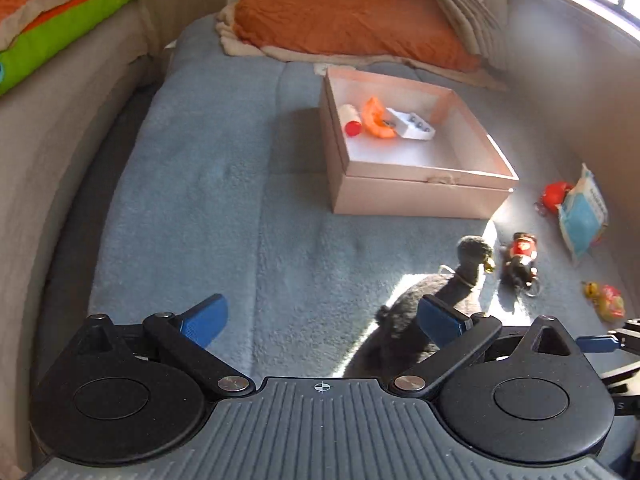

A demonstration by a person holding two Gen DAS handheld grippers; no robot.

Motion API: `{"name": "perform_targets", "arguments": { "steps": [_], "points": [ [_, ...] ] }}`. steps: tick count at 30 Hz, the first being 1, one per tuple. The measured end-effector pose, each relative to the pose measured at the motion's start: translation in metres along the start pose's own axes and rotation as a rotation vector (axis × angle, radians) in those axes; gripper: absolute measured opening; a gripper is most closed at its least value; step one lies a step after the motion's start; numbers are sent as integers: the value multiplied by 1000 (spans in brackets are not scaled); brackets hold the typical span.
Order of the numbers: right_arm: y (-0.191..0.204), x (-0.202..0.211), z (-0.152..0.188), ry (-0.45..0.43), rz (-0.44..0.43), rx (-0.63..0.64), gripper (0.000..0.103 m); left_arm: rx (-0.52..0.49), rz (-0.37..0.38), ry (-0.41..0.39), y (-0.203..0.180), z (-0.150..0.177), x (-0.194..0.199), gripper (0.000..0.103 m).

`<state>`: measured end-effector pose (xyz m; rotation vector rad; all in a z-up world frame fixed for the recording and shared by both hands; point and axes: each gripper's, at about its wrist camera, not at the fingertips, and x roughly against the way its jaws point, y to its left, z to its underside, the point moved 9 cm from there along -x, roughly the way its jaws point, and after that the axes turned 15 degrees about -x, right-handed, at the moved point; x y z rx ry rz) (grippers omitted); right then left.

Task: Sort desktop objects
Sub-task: 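Grasp the red cola-bottle keychain with the right tool while the left tool holds the plush, then carry the plush and keychain into the pink box and open both tools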

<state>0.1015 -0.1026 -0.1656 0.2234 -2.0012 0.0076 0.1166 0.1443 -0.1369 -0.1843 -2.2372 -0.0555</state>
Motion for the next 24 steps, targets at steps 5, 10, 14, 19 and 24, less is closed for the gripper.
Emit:
{"name": "perform_targets", "arguments": {
  "steps": [5, 10, 14, 19, 24],
  "points": [
    [-1, 0, -39, -103, -8, -71, 67, -188, 40, 46, -63, 5, -24, 103],
    [-12, -32, -87, -112, 21, -246, 69, -259, -25, 120, -89, 14, -62, 75],
    [-18, -61, -104, -85, 57, -288, 54, -256, -39, 133, -86, 15, -68, 73],
    [-8, -49, -95, -83, 53, -197, 30, -258, -31, 125, -81, 17, -59, 71],
    [1, -12, -63, -48, -6, -168, 29, -255, -5, 126, -80, 19, -43, 71]
  ]
}}
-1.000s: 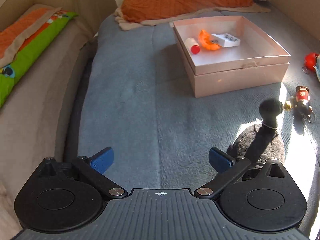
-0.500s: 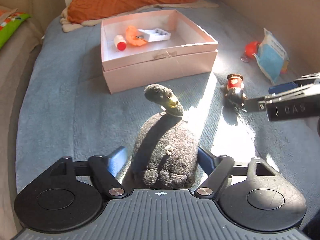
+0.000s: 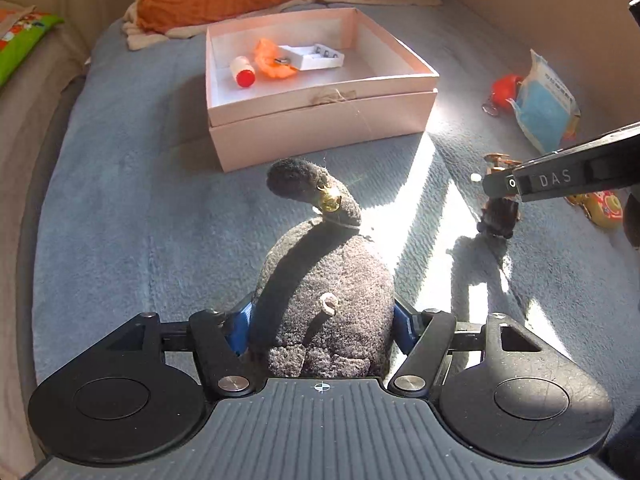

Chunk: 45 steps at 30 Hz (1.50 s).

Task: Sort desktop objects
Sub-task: 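Carry the plush and keychain into the pink box and open both tools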

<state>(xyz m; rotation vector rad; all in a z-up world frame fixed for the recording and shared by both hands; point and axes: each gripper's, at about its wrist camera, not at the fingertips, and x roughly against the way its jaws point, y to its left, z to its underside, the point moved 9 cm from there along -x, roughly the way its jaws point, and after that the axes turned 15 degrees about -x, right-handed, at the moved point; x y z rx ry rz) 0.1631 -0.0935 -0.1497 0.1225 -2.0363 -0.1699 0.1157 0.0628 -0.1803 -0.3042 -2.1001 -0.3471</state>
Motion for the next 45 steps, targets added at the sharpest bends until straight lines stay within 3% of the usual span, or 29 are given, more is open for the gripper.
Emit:
{"name": "perform_targets", "arguments": {
  "steps": [5, 10, 21, 25, 30, 31, 32, 34, 35, 36, 38, 42, 45],
  "points": [
    [-5, 34, 37, 71, -60, -38, 28, -29, 18, -5, -7, 11, 23, 71],
    [-2, 62, 57, 76, -88, -29, 28, -45, 31, -22, -17, 21, 43, 71],
    [10, 97, 49, 36, -164, -40, 28, -73, 26, -63, -14, 21, 64, 71],
    [22, 105, 12, -12, -216, -71, 28, -34, 1, -134, 11, -5, 67, 71],
    [47, 112, -94, -147, -298, -169, 28, 3, -51, -273, 54, -74, 76, 71],
    [51, 113, -118, -180, -323, -189, 31, 10, -68, -308, 61, -94, 77, 72],
    [54, 113, -137, -199, -338, -201, 44, 15, -90, -341, 68, -113, 78, 74],
    [49, 112, -167, -257, -308, -236, 62, 17, -127, -378, 78, -141, 74, 87],
    [43, 111, -176, -280, -289, -243, 66, 21, -124, -382, 81, -151, 71, 96],
    [37, 111, -180, -293, -272, -239, 68, 28, -123, -383, 82, -156, 69, 96],
    [18, 106, -174, -314, -219, -228, 84, 30, -119, -367, 78, -156, 61, 97],
    [-36, 76, -129, -285, -33, -177, 89, -3, -94, -295, 53, -124, 37, 98],
    [-84, 45, -72, -195, 130, -132, 89, -6, -37, -231, 27, -87, 19, 99]
  ]
}}
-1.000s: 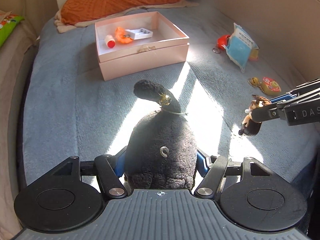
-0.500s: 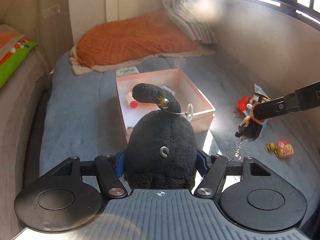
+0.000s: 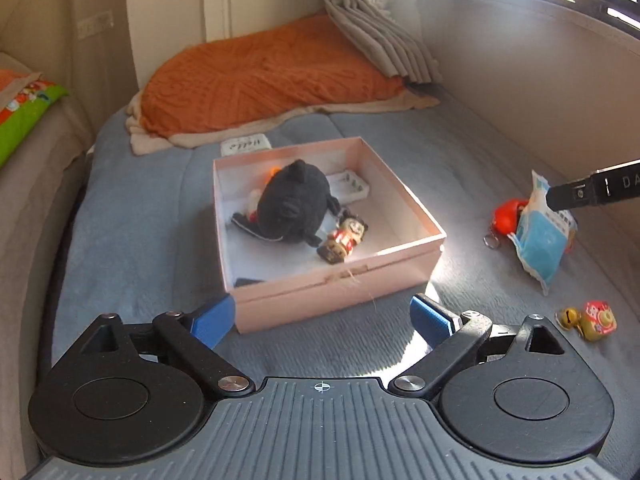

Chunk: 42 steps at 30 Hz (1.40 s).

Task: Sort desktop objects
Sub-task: 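Carry the plush and keychain into the pink box and open both tools, then move the right tool to the blue wipes pack while the left tool approaches the Hello Kitty keychain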

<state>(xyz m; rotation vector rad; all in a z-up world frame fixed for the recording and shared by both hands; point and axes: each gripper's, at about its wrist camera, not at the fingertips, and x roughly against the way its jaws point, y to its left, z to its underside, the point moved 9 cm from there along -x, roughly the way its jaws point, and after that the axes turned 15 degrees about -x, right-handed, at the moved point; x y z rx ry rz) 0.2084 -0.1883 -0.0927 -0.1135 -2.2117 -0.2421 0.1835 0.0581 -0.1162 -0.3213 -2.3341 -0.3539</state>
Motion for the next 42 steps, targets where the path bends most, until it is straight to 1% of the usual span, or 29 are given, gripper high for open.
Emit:
{"name": "perform_targets", "arguments": {
  "steps": [2, 5, 6, 8, 10, 11, 12, 13, 14, 16, 18, 19, 21, 24, 25, 27, 28, 29, 31, 32, 36, 38, 40, 42],
  "points": [
    [-30, -12, 35, 78, 69, -6, 89, 5, 49, 58, -18, 25, -6, 99],
    [-64, -17, 75, 171, 104, -41, 89, -24, 98, 145, -44, 58, -12, 100],
    [-73, -18, 82, 183, 117, -51, 89, -37, 105, 166, -50, 66, -13, 100],
    [-84, -22, 84, 192, 125, -94, 89, -54, 111, 199, -58, 76, -16, 100],
    [-85, -28, 79, 198, 92, -132, 89, -46, 121, 215, -63, 80, -17, 100],
    [-83, -32, 77, 201, 78, -131, 91, -42, 124, 213, -63, 79, -17, 100],
    [-81, -39, 76, 216, 81, -119, 93, -39, 124, 204, -64, 77, -15, 100],
    [-81, -45, 77, 231, 102, -102, 94, -40, 123, 195, -64, 75, -14, 100],
    [-82, -50, 77, 235, 125, -91, 94, -40, 122, 189, -64, 72, -13, 100],
    [-82, -52, 78, 230, 135, -92, 92, -34, 119, 185, -60, 71, -11, 100],
    [-76, -45, 77, 232, 111, -92, 71, -25, 118, 189, -58, 73, -10, 100],
    [-72, -41, 77, 235, 105, -86, 56, -20, 117, 194, -56, 74, -11, 100],
    [-54, -28, 78, 249, 37, -94, 57, -17, 121, 199, -55, 77, -11, 100],
    [-12, -9, 79, 261, -69, -65, 57, -24, 144, 199, -59, 79, -10, 100],
    [8, -1, 80, 277, -140, -55, 57, -31, 160, 198, -62, 80, -9, 100],
    [44, 18, 81, 323, -309, -32, 58, -51, 191, 194, -68, 80, -6, 100],
    [56, 25, 80, 320, -348, -11, 67, -60, 197, 192, -69, 81, -5, 100],
    [69, 33, 72, 277, -357, 35, 80, -66, 196, 192, -70, 82, -4, 100],
    [74, 37, 58, 168, -297, 87, 87, -64, 196, 196, -70, 82, -4, 100],
    [70, 32, 50, 139, -256, 81, 87, -58, 195, 198, -69, 83, -5, 100],
    [16, -10, 18, 98, -14, -96, 87, -40, 194, 198, -66, 82, -7, 101],
    [-6, -23, 2, 53, 57, -135, 87, -37, 200, 197, -67, 82, -7, 101],
    [-25, -45, -12, 17, 154, -166, 87, -39, 214, 194, -68, 83, -6, 101],
    [-37, -63, -22, 10, 191, -196, 85, -39, 224, 192, -70, 83, -4, 101]
  ]
}}
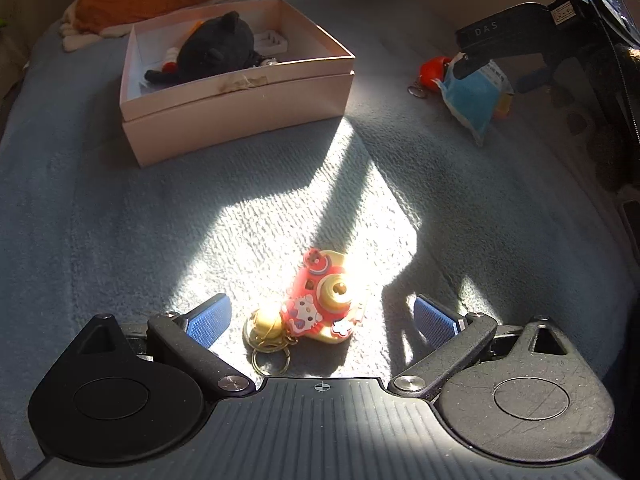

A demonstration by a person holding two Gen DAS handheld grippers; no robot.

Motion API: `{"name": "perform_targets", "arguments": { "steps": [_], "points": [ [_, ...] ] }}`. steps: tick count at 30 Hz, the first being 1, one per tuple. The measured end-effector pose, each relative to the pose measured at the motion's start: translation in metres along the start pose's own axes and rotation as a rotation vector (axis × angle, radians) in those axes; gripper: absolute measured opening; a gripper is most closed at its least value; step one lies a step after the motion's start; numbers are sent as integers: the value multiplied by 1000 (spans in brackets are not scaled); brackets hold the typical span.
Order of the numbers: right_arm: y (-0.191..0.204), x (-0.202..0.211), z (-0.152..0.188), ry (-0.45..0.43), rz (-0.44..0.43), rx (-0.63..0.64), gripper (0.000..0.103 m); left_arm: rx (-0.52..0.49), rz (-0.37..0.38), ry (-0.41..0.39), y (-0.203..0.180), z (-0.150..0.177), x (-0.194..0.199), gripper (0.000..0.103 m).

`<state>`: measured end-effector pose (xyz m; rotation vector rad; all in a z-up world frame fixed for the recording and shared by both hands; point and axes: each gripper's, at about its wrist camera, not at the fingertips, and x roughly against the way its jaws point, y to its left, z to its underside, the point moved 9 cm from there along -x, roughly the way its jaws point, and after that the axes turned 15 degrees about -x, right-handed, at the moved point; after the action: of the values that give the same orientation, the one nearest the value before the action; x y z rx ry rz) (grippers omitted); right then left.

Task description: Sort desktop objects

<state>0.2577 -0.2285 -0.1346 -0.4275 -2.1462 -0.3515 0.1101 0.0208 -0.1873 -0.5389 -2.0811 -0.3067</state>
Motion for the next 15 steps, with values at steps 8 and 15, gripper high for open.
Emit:
{"name": "perform_targets", "arguments": {
  "steps": [8, 15],
  "points": [
    [5, 20, 21, 34, -101, 141, 46, -21, -33, 14, 1, 1, -1, 101],
    [9, 82, 92, 256, -305, 191, 46, -64, -111, 19, 4, -2, -2, 101]
  ]
}}
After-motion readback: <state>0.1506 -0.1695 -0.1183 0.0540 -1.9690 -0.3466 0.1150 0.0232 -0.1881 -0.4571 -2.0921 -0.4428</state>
